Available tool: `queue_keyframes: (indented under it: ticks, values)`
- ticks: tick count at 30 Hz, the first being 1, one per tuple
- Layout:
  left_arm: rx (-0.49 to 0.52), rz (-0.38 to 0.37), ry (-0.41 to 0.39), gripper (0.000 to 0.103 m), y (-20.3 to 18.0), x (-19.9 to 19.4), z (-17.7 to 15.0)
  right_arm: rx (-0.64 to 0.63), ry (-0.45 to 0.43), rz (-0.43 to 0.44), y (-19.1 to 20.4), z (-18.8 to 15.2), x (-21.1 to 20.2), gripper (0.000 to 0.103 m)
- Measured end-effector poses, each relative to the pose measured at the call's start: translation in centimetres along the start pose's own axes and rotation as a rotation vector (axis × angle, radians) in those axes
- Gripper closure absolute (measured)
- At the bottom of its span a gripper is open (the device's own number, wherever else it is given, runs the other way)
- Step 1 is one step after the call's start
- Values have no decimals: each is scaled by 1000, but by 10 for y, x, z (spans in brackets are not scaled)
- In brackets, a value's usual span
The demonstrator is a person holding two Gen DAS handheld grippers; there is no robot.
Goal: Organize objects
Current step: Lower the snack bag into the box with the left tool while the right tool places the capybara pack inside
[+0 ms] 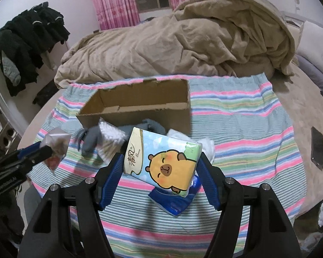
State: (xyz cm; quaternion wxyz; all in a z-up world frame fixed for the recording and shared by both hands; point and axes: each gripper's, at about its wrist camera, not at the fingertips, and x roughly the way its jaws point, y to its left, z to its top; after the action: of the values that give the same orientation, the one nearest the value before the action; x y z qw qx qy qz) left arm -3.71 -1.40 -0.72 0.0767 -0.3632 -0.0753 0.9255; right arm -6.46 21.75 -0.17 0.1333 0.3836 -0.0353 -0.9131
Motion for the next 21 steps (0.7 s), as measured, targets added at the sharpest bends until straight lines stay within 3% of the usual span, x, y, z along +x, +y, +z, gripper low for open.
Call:
queue_keyframes:
  ticks: [8, 15, 21]
  values:
    - [31, -35, -74, 61, -13, -12, 41, -31, -55, 26, 1, 26, -7, 32]
    - [43, -59, -68, 61, -21, 31, 74, -74, -103, 23, -2, 68, 19, 32]
    - [37, -58, -49, 61, -22, 81, 90, -91, -73, 38, -9, 94, 72, 32]
